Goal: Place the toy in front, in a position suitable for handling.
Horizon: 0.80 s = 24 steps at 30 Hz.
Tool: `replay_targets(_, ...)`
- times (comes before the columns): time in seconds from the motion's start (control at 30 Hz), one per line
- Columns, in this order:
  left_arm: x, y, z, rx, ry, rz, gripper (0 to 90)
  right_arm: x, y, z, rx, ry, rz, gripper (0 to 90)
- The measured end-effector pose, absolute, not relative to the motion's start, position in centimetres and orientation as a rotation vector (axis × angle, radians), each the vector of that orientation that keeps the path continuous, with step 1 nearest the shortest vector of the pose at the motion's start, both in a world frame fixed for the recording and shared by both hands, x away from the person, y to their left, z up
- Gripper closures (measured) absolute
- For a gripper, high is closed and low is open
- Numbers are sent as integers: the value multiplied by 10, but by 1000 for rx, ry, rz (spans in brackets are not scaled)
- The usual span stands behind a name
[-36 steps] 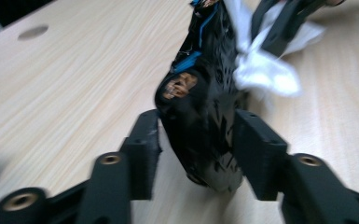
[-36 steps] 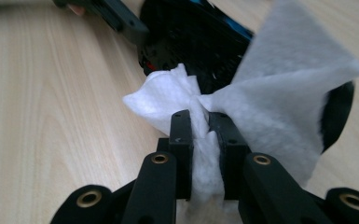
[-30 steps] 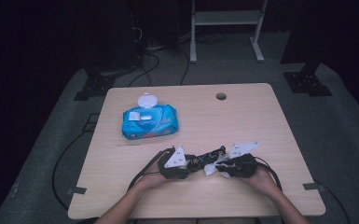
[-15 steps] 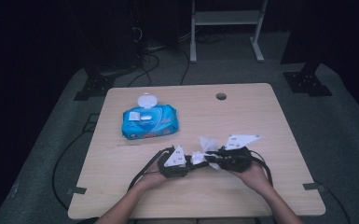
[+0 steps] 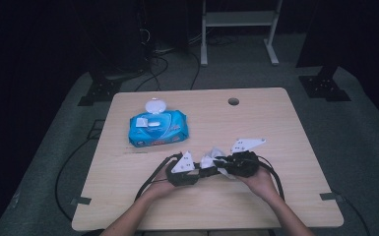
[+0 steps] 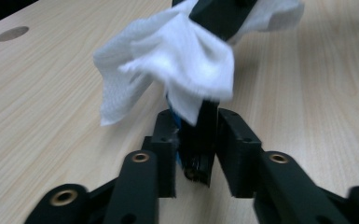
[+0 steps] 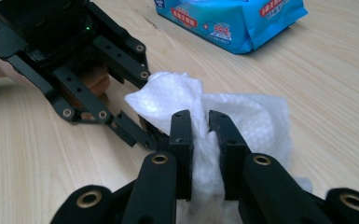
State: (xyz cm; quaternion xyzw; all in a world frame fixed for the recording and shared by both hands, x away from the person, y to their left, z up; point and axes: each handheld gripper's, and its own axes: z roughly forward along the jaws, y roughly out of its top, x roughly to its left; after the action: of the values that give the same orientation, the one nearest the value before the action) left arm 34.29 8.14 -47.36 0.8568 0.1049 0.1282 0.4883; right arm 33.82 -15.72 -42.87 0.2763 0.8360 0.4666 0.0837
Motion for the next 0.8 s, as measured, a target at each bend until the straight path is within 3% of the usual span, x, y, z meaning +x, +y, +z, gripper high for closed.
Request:
replay_targets(0.13, 347, 73, -474, 2097, 264, 269, 547, 340, -145, -428, 807, 2538, 1443, 793)
replay_targets(0.23, 348, 73, -476, 2104, 259, 280, 632, 339, -137, -428, 769, 2561, 1443, 793)
replay_targets(0.53, 349, 75, -475, 2110, 273, 303, 633, 344, -167, -426, 885, 2472, 1367, 795)
replay_targets(0.8, 349, 78, -474, 2112, 285, 311, 632, 341, -127, -429, 788, 2528, 1442, 794)
